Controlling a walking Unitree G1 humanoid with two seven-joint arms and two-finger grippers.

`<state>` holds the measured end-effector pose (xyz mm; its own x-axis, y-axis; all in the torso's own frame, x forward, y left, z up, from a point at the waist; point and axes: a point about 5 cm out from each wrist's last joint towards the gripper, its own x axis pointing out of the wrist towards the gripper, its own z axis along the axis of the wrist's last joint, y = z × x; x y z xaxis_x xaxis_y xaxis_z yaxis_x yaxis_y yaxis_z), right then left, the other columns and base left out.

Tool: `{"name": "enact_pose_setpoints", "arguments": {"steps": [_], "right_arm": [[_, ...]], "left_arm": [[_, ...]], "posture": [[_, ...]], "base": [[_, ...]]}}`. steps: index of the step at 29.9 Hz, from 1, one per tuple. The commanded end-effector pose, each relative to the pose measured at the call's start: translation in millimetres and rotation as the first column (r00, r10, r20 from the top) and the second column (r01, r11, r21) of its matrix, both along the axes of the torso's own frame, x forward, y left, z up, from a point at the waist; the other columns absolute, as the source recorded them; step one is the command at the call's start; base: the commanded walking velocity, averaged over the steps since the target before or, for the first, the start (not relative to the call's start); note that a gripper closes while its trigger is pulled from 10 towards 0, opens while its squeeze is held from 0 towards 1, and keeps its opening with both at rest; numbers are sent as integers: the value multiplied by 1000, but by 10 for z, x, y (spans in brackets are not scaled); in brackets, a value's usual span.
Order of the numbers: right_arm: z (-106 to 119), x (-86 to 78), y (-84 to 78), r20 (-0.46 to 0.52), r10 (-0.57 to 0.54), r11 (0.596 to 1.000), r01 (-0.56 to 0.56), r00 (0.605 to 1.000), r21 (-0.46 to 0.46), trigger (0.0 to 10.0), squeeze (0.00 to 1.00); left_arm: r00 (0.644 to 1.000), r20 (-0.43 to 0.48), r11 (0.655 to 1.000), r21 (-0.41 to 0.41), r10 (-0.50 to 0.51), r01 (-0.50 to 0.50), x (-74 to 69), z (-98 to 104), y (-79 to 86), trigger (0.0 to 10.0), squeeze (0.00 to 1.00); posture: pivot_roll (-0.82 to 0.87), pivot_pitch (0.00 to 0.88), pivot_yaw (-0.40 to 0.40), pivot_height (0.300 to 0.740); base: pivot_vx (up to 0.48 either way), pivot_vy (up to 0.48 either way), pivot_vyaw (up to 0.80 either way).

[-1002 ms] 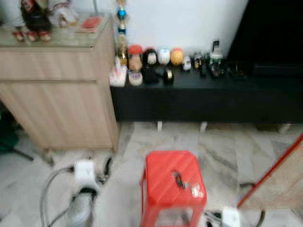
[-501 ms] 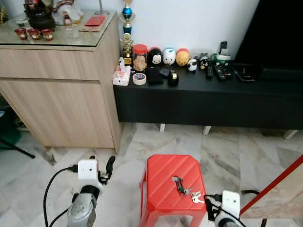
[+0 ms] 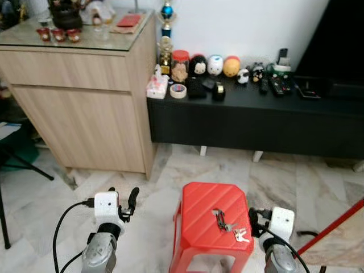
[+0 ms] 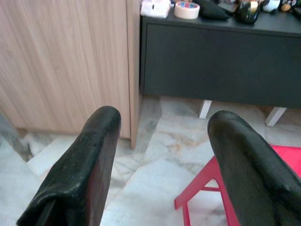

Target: Hang keys on a hook

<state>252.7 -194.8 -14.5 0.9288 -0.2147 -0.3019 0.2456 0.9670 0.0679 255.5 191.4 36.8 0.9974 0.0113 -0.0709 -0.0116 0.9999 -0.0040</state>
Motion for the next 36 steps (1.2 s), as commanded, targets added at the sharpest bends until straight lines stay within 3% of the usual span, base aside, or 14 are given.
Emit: {"name": "enact_pose_setpoints", "arguments": {"steps": [1, 5, 11, 14, 23, 36], "right_arm": [[60, 21, 7, 42, 6, 999, -5, 999, -31, 10000, 0], [215, 56, 95, 141, 85, 991, -69, 986, -112, 10000, 0], [352, 22, 69, 209, 60, 988, -29, 976, -149, 10000, 0], [364, 18, 75, 195, 58, 988, -29, 979, -150, 10000, 0], [405, 42, 131, 199, 71, 989, -43, 978, -141, 10000, 0], [327, -3, 184, 133, 76, 991, -60, 988, -121, 10000, 0]], "left_arm": [[1000, 0, 1000, -5, -8, 8, -1, 14, -2, 10000, 0], [1000, 2, 1000, -15, -5, 5, 5, 26, -8, 10000, 0], [1000, 8, 1000, -16, -12, 12, 13, 43, -31, 10000, 0], [1000, 9, 1000, -17, -14, 14, 11, 42, -39, 10000, 0], [1000, 2, 1000, -12, -25, 25, 0, 24, -62, 10000, 0], [999, -11, 1000, -7, -30, 30, -63, -10, -57, 10000, 0]], "posture": [[6, 59, -69, 740], [3, 66, -68, 740], [-3, 57, -68, 740], [-6, 54, -69, 740], [-2, 23, -70, 686], [7, 0, -65, 686]], "base": [[0, 0, 0], [0, 0, 0], [0, 0, 0], [0, 0, 0], [0, 0, 0], [0, 0, 0]]}}
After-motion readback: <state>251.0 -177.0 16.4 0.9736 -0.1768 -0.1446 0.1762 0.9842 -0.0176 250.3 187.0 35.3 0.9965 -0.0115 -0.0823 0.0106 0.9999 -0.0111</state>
